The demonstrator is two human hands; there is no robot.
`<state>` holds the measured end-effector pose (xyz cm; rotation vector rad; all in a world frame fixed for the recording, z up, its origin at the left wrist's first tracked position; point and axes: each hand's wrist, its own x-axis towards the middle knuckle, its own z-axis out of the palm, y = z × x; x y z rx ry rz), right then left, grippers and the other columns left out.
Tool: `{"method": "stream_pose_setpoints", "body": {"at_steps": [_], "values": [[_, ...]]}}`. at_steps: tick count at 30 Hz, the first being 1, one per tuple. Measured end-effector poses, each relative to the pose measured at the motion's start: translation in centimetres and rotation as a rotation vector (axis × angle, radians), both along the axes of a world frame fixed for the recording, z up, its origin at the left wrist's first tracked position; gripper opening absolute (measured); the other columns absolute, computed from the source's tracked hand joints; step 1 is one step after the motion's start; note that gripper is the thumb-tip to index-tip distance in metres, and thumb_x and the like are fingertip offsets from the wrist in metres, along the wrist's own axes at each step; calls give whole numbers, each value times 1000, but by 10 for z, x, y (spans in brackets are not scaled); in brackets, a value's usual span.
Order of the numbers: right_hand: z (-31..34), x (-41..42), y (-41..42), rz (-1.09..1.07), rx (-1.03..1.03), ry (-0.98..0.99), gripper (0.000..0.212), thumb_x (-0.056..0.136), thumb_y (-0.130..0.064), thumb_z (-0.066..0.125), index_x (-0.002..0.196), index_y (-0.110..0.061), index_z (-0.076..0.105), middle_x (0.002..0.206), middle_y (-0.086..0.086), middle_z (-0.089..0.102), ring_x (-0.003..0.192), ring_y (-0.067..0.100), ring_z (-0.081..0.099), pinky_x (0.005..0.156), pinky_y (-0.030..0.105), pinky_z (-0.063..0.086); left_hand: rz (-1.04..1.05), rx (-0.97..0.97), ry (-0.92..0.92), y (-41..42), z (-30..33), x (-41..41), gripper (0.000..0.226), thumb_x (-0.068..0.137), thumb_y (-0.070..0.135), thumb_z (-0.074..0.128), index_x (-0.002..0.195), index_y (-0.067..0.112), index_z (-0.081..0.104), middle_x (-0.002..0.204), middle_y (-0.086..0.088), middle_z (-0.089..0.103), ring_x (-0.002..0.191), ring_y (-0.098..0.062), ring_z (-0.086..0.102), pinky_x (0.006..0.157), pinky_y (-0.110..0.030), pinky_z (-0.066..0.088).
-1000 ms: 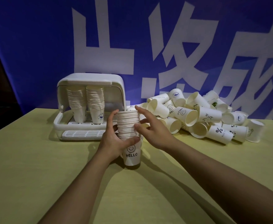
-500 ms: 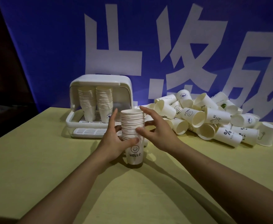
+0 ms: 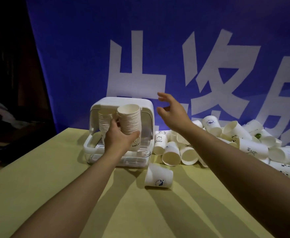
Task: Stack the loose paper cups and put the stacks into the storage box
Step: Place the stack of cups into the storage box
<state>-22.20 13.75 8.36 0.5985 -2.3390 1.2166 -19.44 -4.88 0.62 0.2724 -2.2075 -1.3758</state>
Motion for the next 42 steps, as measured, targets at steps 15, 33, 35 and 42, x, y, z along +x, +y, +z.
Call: {"method": "stream_pose_setpoints", "body": {"at_steps": [15, 33, 35, 42], "values": [[-11, -61, -23, 41, 269, -108, 55, 106, -51, 23, 155, -27, 27, 156, 4, 40, 141, 26, 39, 110, 37, 32, 57, -32, -244, 29, -20, -61, 78, 58, 37, 97, 125, 23, 58, 123, -3, 70, 112, -30, 65, 91, -37, 51], [-26, -66, -16, 42, 374, -60, 57, 105, -52, 25, 153, -23, 34, 156, 0, 41, 142, 23, 38, 112, 37, 31, 188, 2, -171, 56, -25, -101, 66, 67, 36, 92, 120, 13, 60, 117, -11, 71, 109, -36, 67, 91, -40, 53], [-26, -64, -16, 47, 381, -61, 57, 105, -51, 25, 153, -22, 34, 157, 0, 40, 143, 22, 37, 112, 36, 30, 197, 2, -167, 58, -23, -102, 73, 70, 35, 91, 127, 9, 54, 124, -13, 68, 115, -37, 65, 94, -41, 51], [-28, -63, -17, 46, 397, -50, 58, 105, -51, 26, 154, -22, 34, 158, 1, 38, 144, 22, 35, 113, 36, 29, 193, 0, -152, 56, -29, -100, 65, 71, 35, 89, 123, 12, 57, 128, -8, 64, 118, -34, 61, 96, -41, 48]]}}
